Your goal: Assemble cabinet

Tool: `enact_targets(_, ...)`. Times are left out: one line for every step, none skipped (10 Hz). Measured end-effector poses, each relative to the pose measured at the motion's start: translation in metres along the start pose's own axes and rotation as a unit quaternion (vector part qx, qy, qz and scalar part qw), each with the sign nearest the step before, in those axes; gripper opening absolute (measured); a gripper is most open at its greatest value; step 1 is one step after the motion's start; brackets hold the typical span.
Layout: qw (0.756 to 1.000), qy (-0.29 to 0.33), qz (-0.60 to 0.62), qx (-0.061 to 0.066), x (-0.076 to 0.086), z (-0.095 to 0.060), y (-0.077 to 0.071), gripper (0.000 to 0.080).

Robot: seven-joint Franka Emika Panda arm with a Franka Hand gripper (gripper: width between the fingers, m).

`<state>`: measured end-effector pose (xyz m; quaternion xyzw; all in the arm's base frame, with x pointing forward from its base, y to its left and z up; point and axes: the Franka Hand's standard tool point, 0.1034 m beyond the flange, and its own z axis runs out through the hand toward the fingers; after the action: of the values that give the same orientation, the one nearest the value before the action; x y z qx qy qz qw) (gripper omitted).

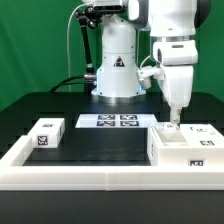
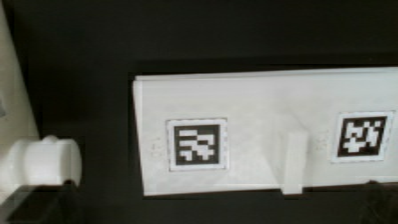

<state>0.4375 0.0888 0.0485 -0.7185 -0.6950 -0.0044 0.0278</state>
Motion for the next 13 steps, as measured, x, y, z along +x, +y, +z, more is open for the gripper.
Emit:
enact_targets(1.0, 0.004, 0.0, 0.0, 0.001, 0.006, -0.002, 0.0796)
enact_targets(1.0, 0.01, 0.0, -0.007, 0.003, 0.011, -0.006, 0.0796)
enact_targets(1.0, 0.011, -0.007, -0.008, 0.003, 0.014, -0.009, 0.0796)
enact_targets(1.0, 0.011, -0.007, -0.007, 0.003, 0.015, -0.01, 0.0796)
enact_targets(1.0, 0.011, -0.006, -0.004, 0.002, 0.017, -0.012, 0.0796)
enact_targets(1.0, 0.012, -0.006, 0.0, 0.002, 0.021, -0.014, 0.0796)
enact_targets(1.0, 0.013, -0.004, 0.006, 0.002, 0.027, -0.018, 0.0796)
enact_targets(1.0, 0.014, -0.002, 0.011, 0.002, 0.031, -0.02, 0.0796)
enact_targets(1.0, 0.014, 0.002, 0.014, 0.003, 0.033, -0.022, 0.0796)
enact_targets(1.0, 0.014, 0.002, 0.015, 0.004, 0.034, -0.023, 0.0796)
enact_targets(1.0, 0.014, 0.002, 0.015, 0.004, 0.034, -0.022, 0.0796)
enact_targets(1.0, 0.014, 0.002, 0.015, 0.003, 0.034, -0.023, 0.0674)
enact_targets(1.0, 0.014, 0.003, 0.016, 0.003, 0.035, -0.023, 0.0539)
